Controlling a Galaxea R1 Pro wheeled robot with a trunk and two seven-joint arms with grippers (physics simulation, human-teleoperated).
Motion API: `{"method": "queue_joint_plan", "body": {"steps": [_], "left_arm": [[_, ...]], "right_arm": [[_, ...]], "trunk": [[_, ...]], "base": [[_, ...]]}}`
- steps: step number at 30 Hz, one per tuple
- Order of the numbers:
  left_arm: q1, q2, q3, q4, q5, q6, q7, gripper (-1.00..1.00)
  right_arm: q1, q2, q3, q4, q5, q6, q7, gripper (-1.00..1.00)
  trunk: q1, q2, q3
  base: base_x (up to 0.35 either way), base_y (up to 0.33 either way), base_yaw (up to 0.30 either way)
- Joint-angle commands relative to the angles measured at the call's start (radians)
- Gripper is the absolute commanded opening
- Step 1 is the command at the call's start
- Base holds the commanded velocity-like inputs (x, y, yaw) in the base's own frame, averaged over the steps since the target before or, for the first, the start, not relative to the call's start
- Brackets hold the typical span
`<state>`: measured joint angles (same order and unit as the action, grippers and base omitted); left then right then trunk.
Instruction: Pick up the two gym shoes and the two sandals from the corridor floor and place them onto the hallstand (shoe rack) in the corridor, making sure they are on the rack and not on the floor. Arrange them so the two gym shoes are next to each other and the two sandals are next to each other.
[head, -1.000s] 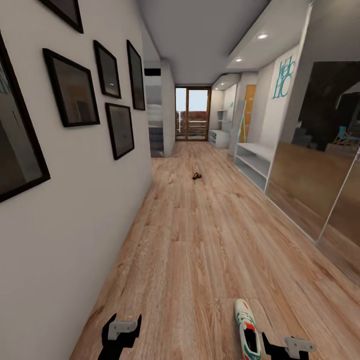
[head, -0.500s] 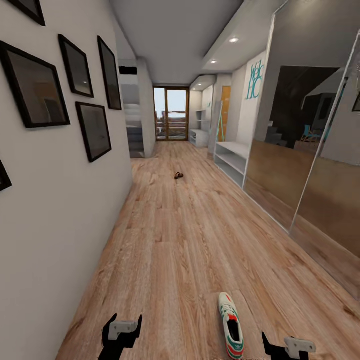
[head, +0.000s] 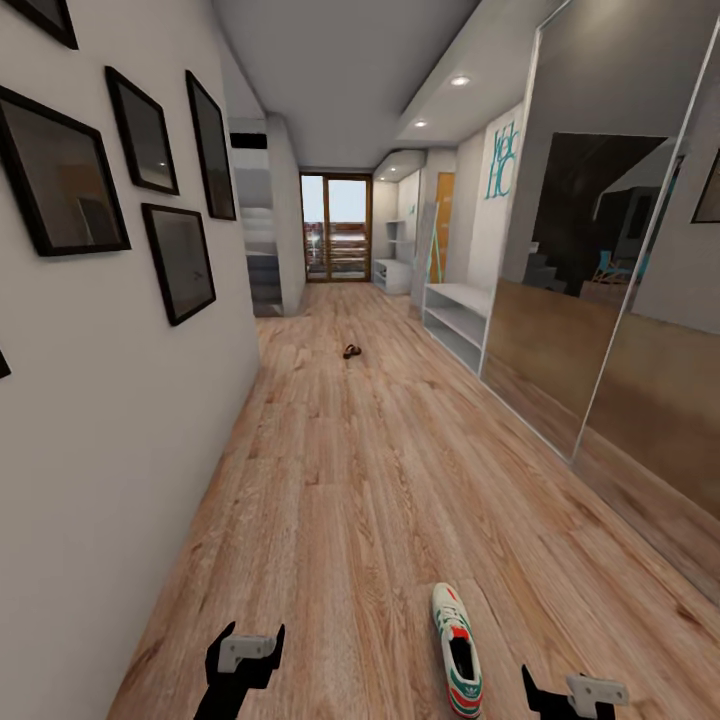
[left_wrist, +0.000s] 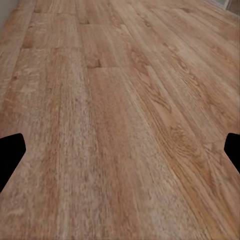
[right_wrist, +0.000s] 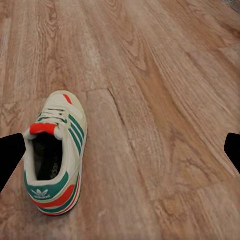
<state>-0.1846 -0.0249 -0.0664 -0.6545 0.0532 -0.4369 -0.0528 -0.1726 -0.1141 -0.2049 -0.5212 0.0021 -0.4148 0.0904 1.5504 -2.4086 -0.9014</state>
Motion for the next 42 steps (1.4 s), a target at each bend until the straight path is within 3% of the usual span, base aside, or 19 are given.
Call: {"method": "queue_joint_plan", "body": {"steps": [1, 7, 11, 12, 13, 18, 19, 22, 24, 29, 42], "left_arm": [[-0.004, 0.000, 0.000, 0.000, 0.006, 0.002, -0.005, 1.00], [-0.095, -0.004, 0.000, -0.018, 0.007, 0.088, -0.006, 1.00], [-0.190, -0.008, 0.000, -0.023, 0.008, 0.217, -0.003, 1.00], [-0.227, -0.009, 0.000, -0.024, 0.008, 0.266, -0.003, 1.00], [-0.302, -0.012, 0.000, -0.022, 0.008, 0.342, -0.003, 1.00], [-0.384, -0.030, -0.001, -0.017, 0.008, 0.394, -0.002, 1.00], [-0.419, -0.045, -0.002, -0.015, 0.005, 0.412, -0.003, 1.00], [-0.441, -0.058, -0.003, -0.020, 0.001, 0.423, -0.004, 1.00], [-0.449, -0.065, -0.003, -0.023, -0.003, 0.429, -0.003, 1.00], [-0.450, -0.066, -0.005, -0.020, -0.004, 0.432, -0.004, 1.00], [-0.447, -0.064, -0.008, -0.022, -0.004, 0.430, -0.004, 1.00]], "right_arm": [[-0.001, 0.001, -0.005, -0.001, 0.000, -0.003, 0.009, 1.00], [-0.002, 0.002, 0.001, -0.028, 0.001, 0.014, 0.009, 1.00], [-0.025, 0.002, 0.002, -0.070, 0.001, 0.087, 0.009, 1.00], [-0.046, 0.002, 0.002, -0.096, 0.001, 0.138, 0.009, 1.00], [-0.103, 0.003, 0.003, -0.151, -0.001, 0.269, 0.010, 1.00], [-0.178, 0.014, 0.018, -0.197, -0.002, 0.421, 0.009, 1.00], [-0.218, 0.024, 0.034, -0.210, -0.002, 0.484, 0.007, 1.00], [-0.252, 0.040, 0.049, -0.218, -0.002, 0.529, 0.009, 1.00], [-0.270, 0.062, 0.082, -0.218, -0.001, 0.552, 0.012, 1.00], [-0.274, 0.065, 0.108, -0.215, 0.000, 0.555, 0.014, 1.00], [-0.275, 0.054, 0.110, -0.184, 0.001, 0.556, 0.014, 1.00]], "trunk": [[0.000, 0.000, -0.001], [0.000, 0.000, -0.001], [0.000, 0.000, -0.001], [0.000, 0.000, -0.001], [0.000, 0.000, -0.001], [0.000, 0.000, -0.001], [0.000, 0.000, -0.001], [0.000, 0.000, -0.001], [0.000, 0.000, -0.001], [0.000, 0.000, -0.001], [0.000, 0.000, -0.001]], "base": [[0.000, 0.000, -0.007], [0.000, 0.000, -0.003], [0.000, 0.000, 0.000], [0.000, 0.000, 0.000], [0.000, 0.000, 0.000], [0.000, 0.000, 0.000], [0.000, 0.000, 0.000], [0.000, 0.000, 0.000], [0.000, 0.000, 0.000], [0.060, 0.000, 0.000], [0.087, 0.000, 0.000]]}}
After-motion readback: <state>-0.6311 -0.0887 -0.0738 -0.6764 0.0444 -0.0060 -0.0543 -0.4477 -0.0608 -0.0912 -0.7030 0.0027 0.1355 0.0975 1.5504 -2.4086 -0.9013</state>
